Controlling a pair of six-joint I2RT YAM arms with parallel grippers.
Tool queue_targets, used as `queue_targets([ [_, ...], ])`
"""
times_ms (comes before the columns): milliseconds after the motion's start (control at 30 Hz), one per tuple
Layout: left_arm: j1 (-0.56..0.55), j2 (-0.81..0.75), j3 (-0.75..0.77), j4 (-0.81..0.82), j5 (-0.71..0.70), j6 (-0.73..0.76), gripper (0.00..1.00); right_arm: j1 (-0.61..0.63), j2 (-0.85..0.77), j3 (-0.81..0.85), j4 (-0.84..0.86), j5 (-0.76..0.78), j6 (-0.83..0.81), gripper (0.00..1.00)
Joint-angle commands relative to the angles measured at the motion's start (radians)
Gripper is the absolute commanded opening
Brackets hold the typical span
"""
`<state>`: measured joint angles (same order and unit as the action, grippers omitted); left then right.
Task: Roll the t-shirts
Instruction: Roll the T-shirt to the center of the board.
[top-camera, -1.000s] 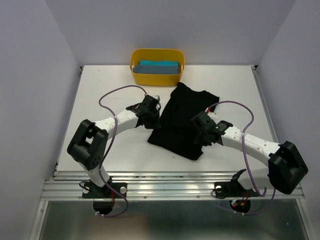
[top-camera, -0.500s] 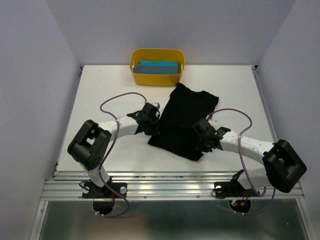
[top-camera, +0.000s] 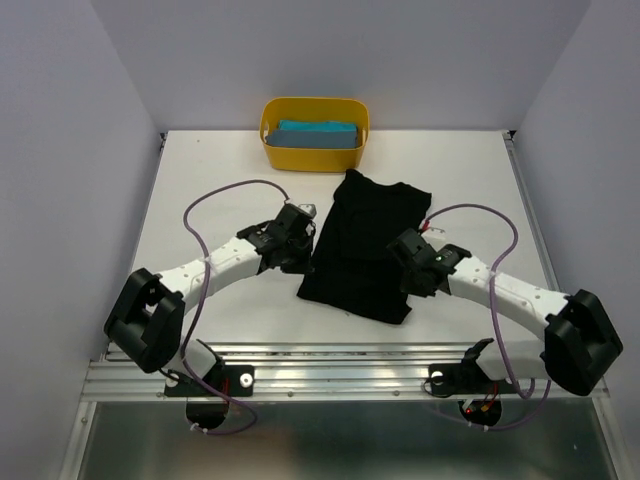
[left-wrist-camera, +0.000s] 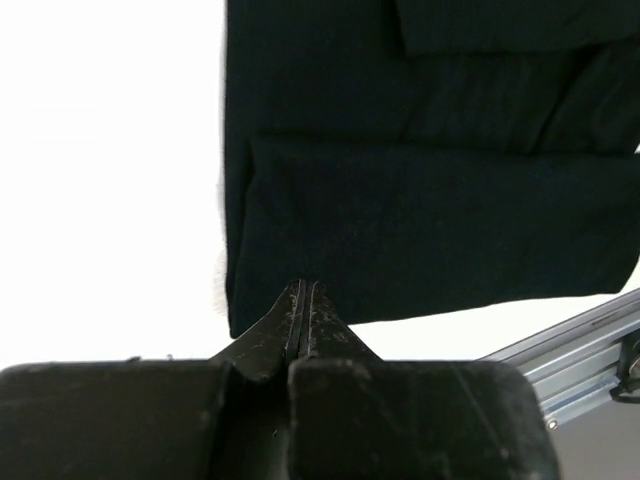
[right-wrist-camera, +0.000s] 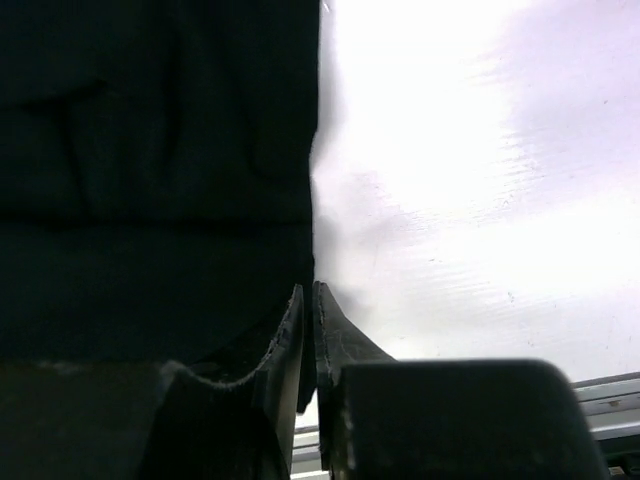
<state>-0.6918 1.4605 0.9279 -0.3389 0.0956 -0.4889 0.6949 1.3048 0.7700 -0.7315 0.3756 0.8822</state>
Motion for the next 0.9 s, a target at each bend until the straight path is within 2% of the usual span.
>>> queue_targets([
  [0,0.015,-0.058,0.029,-0.074,-0.068,-0.002,0.09,-0.001,-0.123,0.065,-0.108,0.066,0.009,0.18],
  [33,0.023,-0.066,0.005,-0.063,-0.066,-0.008,0.16,-0.001,-0.142,0.045,-0.108,0.050,0.035,0.22],
  [67,0.028,-0.072,-0.007,-0.045,-0.065,-0.025,0.44,-0.001,-0.174,0.031,-0.092,-0.004,0.050,0.32],
  [100,0.034,-0.081,-0.026,-0.045,-0.060,-0.033,0.57,-0.001,-0.193,0.014,-0.071,-0.042,0.066,0.37],
  [167,0.057,-0.115,-0.081,-0.002,-0.033,-0.053,0.73,-0.001,-0.235,-0.062,-0.013,-0.166,0.118,0.54],
  [200,0.066,-0.126,-0.099,0.029,-0.027,-0.069,0.75,-0.001,-0.286,-0.095,0.050,-0.199,0.142,0.63],
  [300,0.096,-0.160,-0.156,0.058,-0.013,-0.091,0.77,-0.001,-0.363,-0.219,0.151,-0.270,0.248,0.73],
  [433,0.106,-0.158,-0.204,0.124,0.022,-0.111,0.76,-0.001,-0.423,-0.322,0.225,-0.300,0.334,0.73],
  [600,0.107,-0.123,-0.271,0.189,0.052,-0.140,0.65,-0.001,-0.383,-0.371,0.279,-0.336,0.342,0.67],
  [867,0.106,-0.101,-0.316,0.227,0.058,-0.162,0.54,-0.001,-0.368,-0.399,0.284,-0.313,0.365,0.61],
])
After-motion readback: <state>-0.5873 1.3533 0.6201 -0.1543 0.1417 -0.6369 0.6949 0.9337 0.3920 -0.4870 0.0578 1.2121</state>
